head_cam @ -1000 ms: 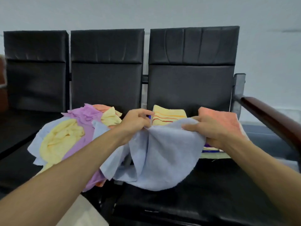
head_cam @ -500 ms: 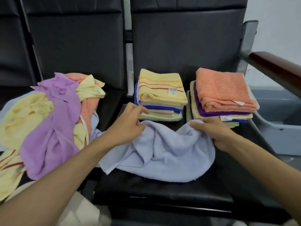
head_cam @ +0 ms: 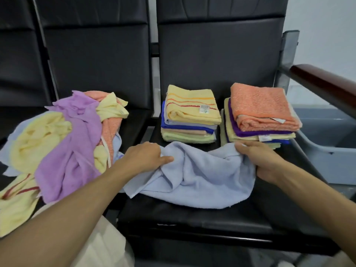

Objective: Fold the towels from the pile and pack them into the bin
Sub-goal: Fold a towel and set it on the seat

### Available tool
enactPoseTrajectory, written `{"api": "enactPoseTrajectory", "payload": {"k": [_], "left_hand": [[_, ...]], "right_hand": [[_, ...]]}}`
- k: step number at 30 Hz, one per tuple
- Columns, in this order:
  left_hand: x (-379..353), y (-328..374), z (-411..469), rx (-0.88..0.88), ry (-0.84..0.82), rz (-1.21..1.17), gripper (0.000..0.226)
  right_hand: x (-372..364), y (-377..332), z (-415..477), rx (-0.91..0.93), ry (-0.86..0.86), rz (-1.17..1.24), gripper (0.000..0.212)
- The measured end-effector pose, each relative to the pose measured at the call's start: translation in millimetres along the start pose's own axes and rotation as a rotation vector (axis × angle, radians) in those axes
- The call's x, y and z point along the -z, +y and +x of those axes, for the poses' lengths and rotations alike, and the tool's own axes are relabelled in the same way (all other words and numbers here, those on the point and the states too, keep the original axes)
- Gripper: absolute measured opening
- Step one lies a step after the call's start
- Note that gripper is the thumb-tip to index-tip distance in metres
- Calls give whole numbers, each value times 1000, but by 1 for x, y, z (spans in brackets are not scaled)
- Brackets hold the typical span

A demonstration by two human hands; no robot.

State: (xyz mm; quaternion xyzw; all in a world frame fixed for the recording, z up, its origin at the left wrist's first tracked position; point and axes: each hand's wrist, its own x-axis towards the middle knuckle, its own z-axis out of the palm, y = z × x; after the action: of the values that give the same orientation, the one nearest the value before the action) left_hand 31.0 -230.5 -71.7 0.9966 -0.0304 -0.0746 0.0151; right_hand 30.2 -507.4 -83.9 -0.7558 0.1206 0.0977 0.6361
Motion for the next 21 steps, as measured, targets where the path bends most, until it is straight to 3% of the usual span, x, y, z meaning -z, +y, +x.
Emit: {"api": "enactPoseTrajectory", "payload": {"k": [3,5,9,12,14,18,21], "left_hand": [[1,1,6,-43,208,-54,44],[4,3,6,-111,338,-252,39],[9,12,-2,-242,374,-671,23],[12,19,-5,-114,421,-1005,21],[16,21,-6,27,429,-1274,24],[19,7,-4,238,328,-1676,12],[20,-7,-2,312,334,-1827,12]], "right_hand": [[9,8,1,-23,28,-16,24],[15,11,0,-18,40,-19,26],[19,7,-6,-14,49,120,20],[15,0,-7,4,-32,187,20],[11,-3,-8,-3,-57,60,21],[11,2,-3,71,125,-309,30],[11,4,-2,14,170,-299,35]]}}
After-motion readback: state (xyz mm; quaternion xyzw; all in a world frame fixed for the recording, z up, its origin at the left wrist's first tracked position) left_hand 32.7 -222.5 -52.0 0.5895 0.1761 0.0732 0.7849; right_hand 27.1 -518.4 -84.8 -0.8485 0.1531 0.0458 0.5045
